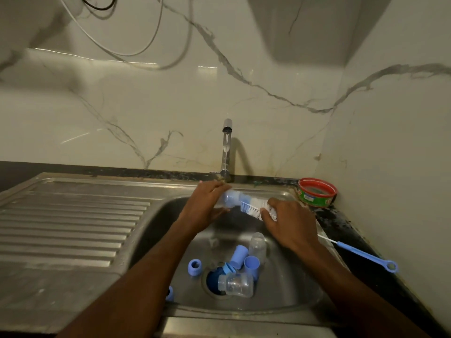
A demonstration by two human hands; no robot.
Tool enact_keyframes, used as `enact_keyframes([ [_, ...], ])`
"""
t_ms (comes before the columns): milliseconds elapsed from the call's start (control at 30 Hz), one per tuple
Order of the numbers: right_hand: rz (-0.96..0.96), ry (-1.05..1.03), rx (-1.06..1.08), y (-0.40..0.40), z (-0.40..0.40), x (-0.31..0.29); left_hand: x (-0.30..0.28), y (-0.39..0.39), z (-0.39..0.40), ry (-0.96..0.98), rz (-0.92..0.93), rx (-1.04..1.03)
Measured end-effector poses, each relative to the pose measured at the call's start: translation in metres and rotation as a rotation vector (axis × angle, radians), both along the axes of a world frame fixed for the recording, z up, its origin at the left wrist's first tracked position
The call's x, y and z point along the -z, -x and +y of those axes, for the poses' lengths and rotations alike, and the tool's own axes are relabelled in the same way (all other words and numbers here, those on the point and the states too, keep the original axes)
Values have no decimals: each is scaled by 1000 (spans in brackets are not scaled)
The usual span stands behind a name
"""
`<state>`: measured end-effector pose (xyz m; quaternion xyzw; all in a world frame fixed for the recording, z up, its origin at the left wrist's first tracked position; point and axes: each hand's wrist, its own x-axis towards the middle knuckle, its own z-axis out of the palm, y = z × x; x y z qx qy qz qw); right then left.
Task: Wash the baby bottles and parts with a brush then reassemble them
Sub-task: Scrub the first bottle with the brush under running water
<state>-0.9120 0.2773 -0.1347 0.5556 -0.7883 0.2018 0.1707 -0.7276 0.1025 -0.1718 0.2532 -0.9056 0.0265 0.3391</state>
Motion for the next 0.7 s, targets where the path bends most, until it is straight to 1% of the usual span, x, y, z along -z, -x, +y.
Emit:
enact_keyframes([
  [67, -1, -44, 6, -5, -2, 2, 1, 7, 10, 47, -132, 85],
  [100, -5, -41, 12, -5, -3, 2, -2, 11, 15, 86, -153, 97],
  [167, -34, 4, 38, -4, -1, 0, -6, 10, 11, 99, -77, 19],
  [233, -37, 33, 59, -2, -1, -3, -7, 3, 5, 10, 40, -111],
  [267, -26, 25, 59, -3, -3, -2, -6, 2, 6, -10, 47, -116],
  [300, -20, 9, 59, -5, -5, 1, -5, 4, 8, 7, 13, -64],
  [367, -19, -13, 73, -7, -11, 8, -2, 9, 15, 112, -102, 93],
  [400, -29, -7, 80, -7, -11, 9, -4, 9, 16, 147, -111, 123],
  [433, -52, 14, 79, -5, -11, 9, -6, 6, 13, 144, -78, 89],
  [500, -85, 56, 77, -2, -8, 6, -6, -3, 2, 67, 34, -50],
  [533, -72, 58, 80, -3, -7, 6, -3, -6, -1, 25, 46, -80],
  [567, -49, 45, 84, -4, -7, 6, -1, -6, -1, -2, 17, -59],
  [633, -26, 7, 79, -8, -9, 8, 1, 2, 6, 13, -93, 47],
  [700, -30, -8, 77, -8, -10, 7, 1, 10, 11, 59, -114, 78],
])
